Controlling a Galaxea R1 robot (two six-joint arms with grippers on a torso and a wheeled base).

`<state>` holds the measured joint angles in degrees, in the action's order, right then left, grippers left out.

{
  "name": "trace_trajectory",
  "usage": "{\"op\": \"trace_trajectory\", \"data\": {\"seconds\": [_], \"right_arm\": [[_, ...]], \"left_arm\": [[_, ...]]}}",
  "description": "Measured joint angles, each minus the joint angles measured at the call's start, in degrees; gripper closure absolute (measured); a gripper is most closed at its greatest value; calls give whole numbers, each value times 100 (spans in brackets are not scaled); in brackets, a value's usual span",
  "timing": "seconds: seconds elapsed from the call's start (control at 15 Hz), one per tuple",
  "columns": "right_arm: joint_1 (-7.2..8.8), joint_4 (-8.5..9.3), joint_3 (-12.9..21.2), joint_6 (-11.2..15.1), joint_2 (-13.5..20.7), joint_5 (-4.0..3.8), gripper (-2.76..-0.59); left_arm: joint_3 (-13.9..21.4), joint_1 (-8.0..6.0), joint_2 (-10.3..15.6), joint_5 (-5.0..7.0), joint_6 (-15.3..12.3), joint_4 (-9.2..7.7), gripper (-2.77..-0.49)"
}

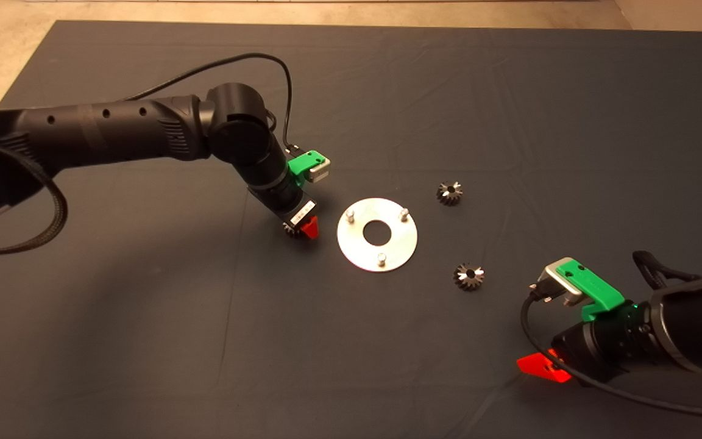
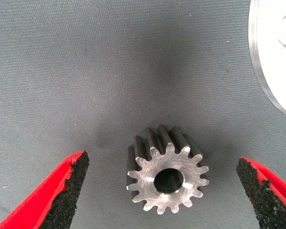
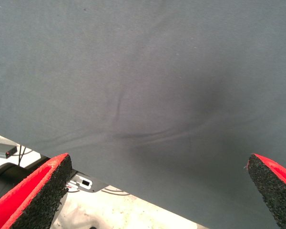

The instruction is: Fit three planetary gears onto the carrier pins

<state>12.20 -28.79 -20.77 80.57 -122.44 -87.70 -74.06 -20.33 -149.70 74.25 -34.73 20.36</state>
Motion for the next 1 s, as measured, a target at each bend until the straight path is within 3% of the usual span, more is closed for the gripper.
{"op": "trace_trajectory", "data": {"seconds": [0.2,0.4,0.6,0.87,1.0], "right_arm": [[157,37,5,-50,56,-1,-275],[214,82,7,-108,137,0,-275],[282,132,16,-183,282,0,-275],[306,146,18,-282,463,-1,-275],[312,146,24,-330,500,2,-275]], "left_arm": [[0,0,20,-103,-5,-21,-222],[23,0,66,-235,-91,-24,-222],[88,5,56,-295,-127,-29,-208],[105,24,37,-297,-132,-35,-208],[110,114,28,-312,-132,-22,-194]]}}
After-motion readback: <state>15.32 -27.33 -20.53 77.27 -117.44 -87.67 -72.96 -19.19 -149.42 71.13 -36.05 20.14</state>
